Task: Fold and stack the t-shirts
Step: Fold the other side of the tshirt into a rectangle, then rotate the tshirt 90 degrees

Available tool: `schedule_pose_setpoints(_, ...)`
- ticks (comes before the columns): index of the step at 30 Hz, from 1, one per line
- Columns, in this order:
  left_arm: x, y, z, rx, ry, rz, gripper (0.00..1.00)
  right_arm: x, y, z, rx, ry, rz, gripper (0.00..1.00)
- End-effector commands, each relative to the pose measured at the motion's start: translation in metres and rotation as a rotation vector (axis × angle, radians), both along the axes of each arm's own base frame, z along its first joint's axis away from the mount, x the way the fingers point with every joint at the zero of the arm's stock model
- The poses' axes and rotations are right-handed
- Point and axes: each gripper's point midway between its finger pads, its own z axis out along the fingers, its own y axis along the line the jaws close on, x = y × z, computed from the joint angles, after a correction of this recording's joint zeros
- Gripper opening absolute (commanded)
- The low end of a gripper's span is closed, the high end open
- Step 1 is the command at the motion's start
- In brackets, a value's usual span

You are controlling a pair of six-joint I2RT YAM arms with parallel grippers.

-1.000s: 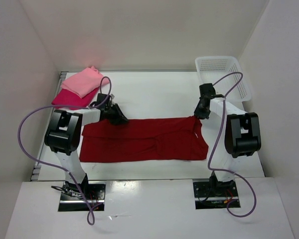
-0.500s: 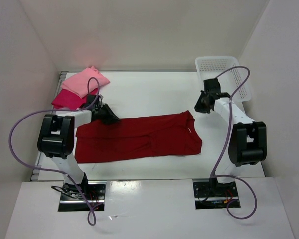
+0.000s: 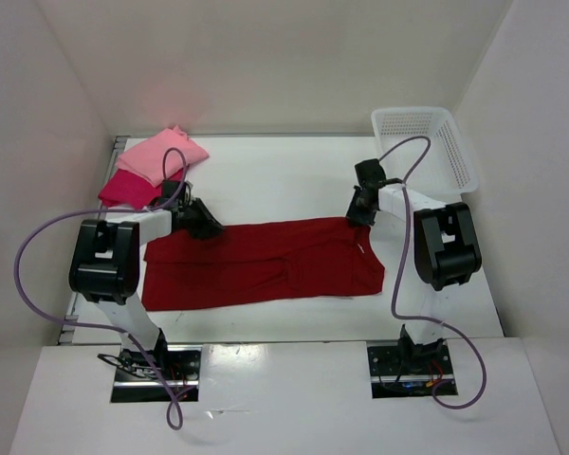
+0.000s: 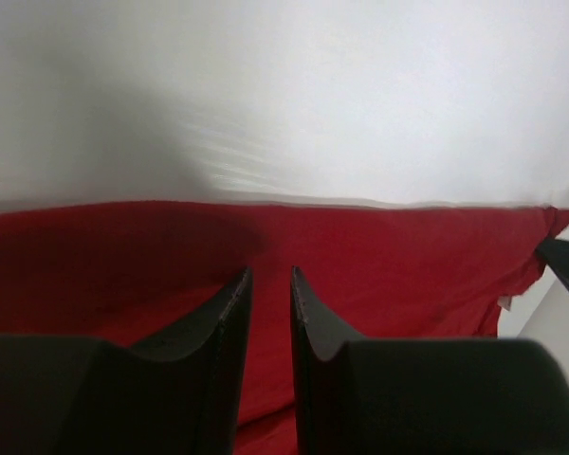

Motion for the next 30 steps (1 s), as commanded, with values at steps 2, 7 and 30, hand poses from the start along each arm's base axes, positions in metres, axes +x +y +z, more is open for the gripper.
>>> schedule_pose_setpoints(2, -0.01, 0.023, -0.029, 0.001, 0.075, 0.043, 0.3, 0.002, -0.035, -0.01, -0.1, -0.012, -0.122, 0.01)
schedule_pose_setpoints(7, -0.01, 0.034, -0.029, -0.007, 0.089, 0.079, 0.3, -0.002, -0.036, -0.026, -0.106, 0.028, -0.128, 0.01)
schedule_pose_setpoints(30, 0.007, -0.054, 0.1, -0.013, -0.236, -0.274, 0.1, -0.097, 0.087, 0.015, 0.179, 0.064, 0.136, 0.0)
